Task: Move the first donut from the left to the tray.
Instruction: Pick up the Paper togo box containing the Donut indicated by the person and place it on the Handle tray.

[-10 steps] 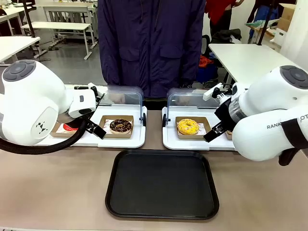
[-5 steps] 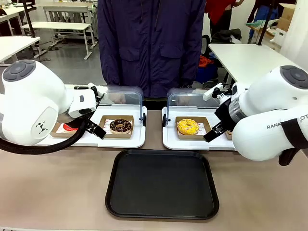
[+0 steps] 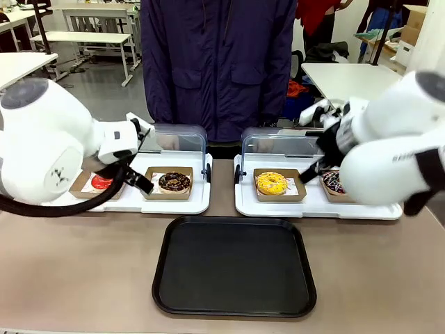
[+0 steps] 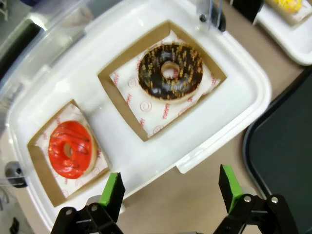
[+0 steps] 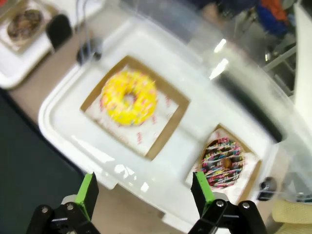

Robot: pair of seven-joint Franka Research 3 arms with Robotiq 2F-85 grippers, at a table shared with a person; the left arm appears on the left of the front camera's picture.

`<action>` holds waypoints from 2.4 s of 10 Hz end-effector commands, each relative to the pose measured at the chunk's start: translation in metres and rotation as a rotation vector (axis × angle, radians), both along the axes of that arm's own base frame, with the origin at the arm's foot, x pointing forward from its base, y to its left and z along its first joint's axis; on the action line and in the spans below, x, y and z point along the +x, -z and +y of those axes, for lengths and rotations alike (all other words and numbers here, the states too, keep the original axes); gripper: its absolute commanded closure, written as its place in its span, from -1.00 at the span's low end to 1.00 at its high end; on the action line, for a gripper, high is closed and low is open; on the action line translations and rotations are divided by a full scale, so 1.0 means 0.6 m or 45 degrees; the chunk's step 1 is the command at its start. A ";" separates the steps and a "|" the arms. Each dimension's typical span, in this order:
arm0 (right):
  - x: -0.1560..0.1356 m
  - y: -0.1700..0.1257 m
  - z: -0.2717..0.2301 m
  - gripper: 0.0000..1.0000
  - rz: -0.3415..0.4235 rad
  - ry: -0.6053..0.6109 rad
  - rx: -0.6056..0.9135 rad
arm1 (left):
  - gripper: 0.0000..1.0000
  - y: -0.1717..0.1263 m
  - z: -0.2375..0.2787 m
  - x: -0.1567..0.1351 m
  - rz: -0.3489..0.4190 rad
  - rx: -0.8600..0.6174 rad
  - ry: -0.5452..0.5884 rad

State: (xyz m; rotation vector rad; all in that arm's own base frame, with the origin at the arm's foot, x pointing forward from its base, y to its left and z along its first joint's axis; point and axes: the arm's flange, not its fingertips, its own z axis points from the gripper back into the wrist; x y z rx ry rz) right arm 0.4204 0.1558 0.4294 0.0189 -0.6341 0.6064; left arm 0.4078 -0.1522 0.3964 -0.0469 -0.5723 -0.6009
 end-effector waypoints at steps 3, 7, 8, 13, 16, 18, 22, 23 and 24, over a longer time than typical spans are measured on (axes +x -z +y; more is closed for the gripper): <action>0.015 -0.162 -0.113 -1.00 -0.017 0.004 0.203 | -1.00 -0.171 0.087 0.025 0.073 -0.150 0.240; -0.013 -0.203 -0.305 -1.00 -0.026 -0.125 0.480 | -1.00 -0.239 0.218 0.020 0.070 -0.292 0.606; -0.014 -0.199 -0.334 -1.00 -0.043 -0.177 0.513 | -1.00 -0.240 0.246 0.023 0.041 -0.327 0.651; -0.029 -0.203 -0.352 -1.00 -0.056 -0.111 0.492 | -1.00 -0.245 0.257 0.006 0.013 -0.314 0.623; -0.003 -0.215 -0.394 -1.00 -0.028 -0.103 0.537 | -1.00 -0.256 0.298 0.021 -0.022 -0.326 0.561; 0.041 -0.219 -0.489 -1.00 0.014 -0.144 0.672 | -1.00 -0.269 0.382 0.051 -0.044 -0.417 0.550; 0.070 -0.175 -0.665 -1.00 -0.048 -0.274 0.872 | -1.00 -0.247 0.518 0.082 -0.203 -0.505 0.566; 0.072 -0.160 -0.698 -1.00 -0.083 -0.288 0.902 | -1.00 -0.235 0.541 0.085 -0.254 -0.498 0.567; 0.072 -0.146 -0.723 -1.00 -0.124 -0.298 0.908 | -1.00 -0.225 0.559 0.087 -0.302 -0.502 0.584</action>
